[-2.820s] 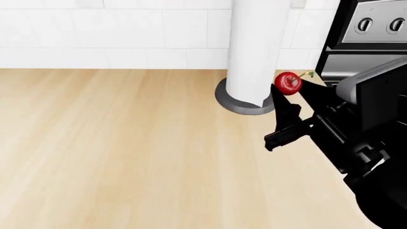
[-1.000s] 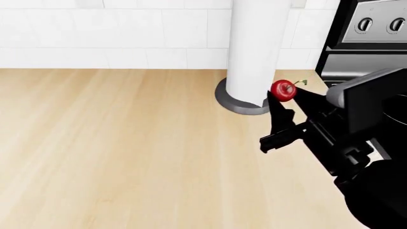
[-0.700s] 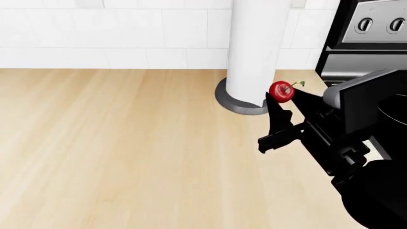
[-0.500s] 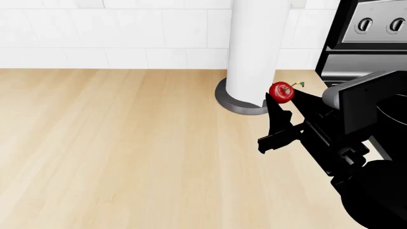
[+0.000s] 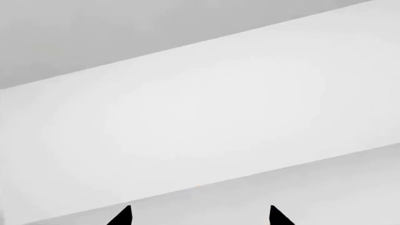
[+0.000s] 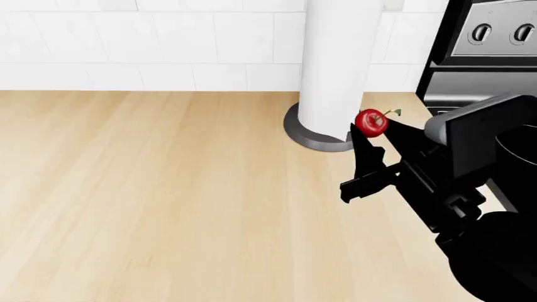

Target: Pick the cherry, apricot from the counter and place them in the cabinet. Then close the cabinet.

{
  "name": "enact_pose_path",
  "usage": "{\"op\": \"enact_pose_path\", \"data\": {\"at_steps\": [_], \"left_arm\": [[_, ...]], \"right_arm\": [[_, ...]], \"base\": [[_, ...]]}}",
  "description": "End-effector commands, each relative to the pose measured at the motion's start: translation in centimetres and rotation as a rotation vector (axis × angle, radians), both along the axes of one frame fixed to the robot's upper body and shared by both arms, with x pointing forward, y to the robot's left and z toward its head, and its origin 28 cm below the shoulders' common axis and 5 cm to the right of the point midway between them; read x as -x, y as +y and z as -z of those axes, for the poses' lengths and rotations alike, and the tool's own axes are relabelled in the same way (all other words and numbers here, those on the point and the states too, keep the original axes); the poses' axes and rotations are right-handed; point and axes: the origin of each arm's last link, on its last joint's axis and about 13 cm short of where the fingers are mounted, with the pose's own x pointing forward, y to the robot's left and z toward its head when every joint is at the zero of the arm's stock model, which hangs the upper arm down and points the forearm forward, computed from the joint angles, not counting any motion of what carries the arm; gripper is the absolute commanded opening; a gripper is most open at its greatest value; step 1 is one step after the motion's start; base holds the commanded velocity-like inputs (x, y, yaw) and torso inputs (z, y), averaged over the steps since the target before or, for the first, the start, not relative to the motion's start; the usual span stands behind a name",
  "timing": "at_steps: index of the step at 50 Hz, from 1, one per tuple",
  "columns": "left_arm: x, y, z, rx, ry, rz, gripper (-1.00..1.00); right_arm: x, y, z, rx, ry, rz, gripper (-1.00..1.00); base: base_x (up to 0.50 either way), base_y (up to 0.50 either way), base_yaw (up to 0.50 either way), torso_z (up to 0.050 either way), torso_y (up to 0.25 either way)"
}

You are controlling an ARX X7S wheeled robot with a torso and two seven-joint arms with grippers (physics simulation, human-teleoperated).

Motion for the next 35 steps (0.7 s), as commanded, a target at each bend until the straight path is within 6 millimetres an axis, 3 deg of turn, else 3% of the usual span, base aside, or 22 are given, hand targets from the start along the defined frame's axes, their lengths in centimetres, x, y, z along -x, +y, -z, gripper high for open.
{"op": "enact_pose_path", "data": {"at_steps": [1,20,35], "left_arm": [[-1.4,-0.3,2.1,0.028,0.114,0.06,1.0],[-1.3,-0.3,1.6,0.031,0.073,0.097,1.0],[-0.4,0.2,-0.2,0.042,-0.21,0.094,1.0]], "right_arm": [[0.0,0.0,0.0,0.006,-0.005,-0.001,-1.0],[0.0,0.0,0.0,0.005,-0.01,-0.003,-1.0],[0.1,0.1,-0.3,0.009,-0.019,-0.005,-1.0]], "base": [[0.0,0.0,0.0,0.0,0.0],[0.0,0.0,0.0,0.0,-0.001],[0.0,0.0,0.0,0.0,-0.001]]}}
